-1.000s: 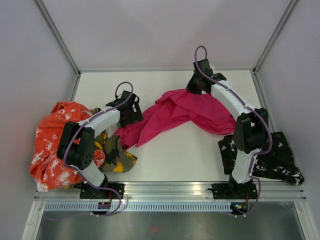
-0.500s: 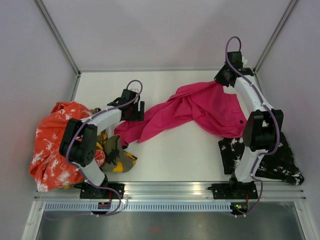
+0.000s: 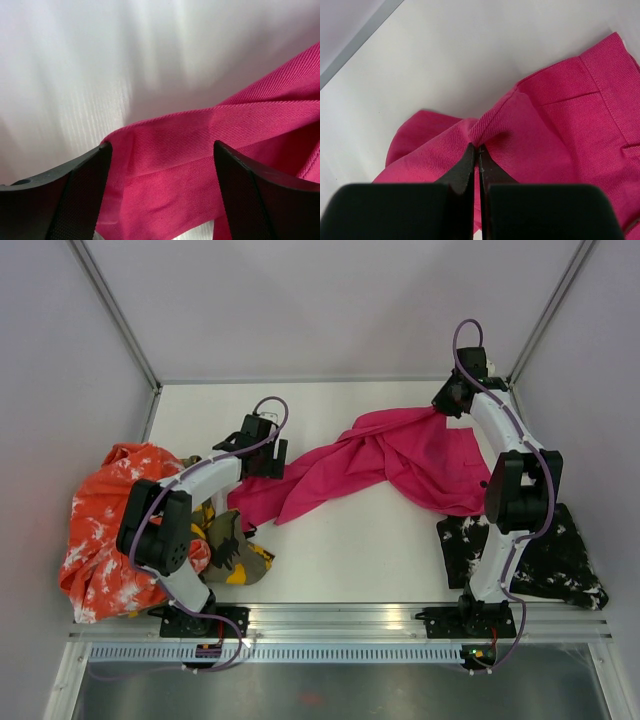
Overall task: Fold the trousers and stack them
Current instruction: Flatten the trousers out
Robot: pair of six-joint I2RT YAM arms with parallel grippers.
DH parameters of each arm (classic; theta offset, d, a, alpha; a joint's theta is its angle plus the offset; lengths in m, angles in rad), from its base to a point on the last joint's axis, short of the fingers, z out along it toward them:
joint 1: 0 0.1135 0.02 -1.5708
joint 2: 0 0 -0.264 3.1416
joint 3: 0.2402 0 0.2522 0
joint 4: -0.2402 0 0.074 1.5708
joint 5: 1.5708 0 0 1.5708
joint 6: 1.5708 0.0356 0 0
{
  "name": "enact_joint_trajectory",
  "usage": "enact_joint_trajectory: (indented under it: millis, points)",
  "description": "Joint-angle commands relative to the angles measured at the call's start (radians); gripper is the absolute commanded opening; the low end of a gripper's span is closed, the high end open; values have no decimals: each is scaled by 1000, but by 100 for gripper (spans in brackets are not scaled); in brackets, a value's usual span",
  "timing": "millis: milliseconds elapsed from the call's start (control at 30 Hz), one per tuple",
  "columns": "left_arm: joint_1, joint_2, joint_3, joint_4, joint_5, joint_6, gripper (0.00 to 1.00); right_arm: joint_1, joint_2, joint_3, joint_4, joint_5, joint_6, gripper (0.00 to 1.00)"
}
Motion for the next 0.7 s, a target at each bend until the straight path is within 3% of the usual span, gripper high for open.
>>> enact_joint_trajectory:
  millis: [0,100,533,667]
  points:
    - [4,-29,28,9,-38,83,88,-8,15,39,10,-2,-20,0]
    - [2,-19,48,-40,-36,75,90,-8,24,49,10,-7,-20,0]
    - [4,-88,-14,45,-81,138,96,-8,31,55,13,-31,-14,0]
    - [5,0,17,38,-82,195,100,-8,35,46,24,-56,-6,0]
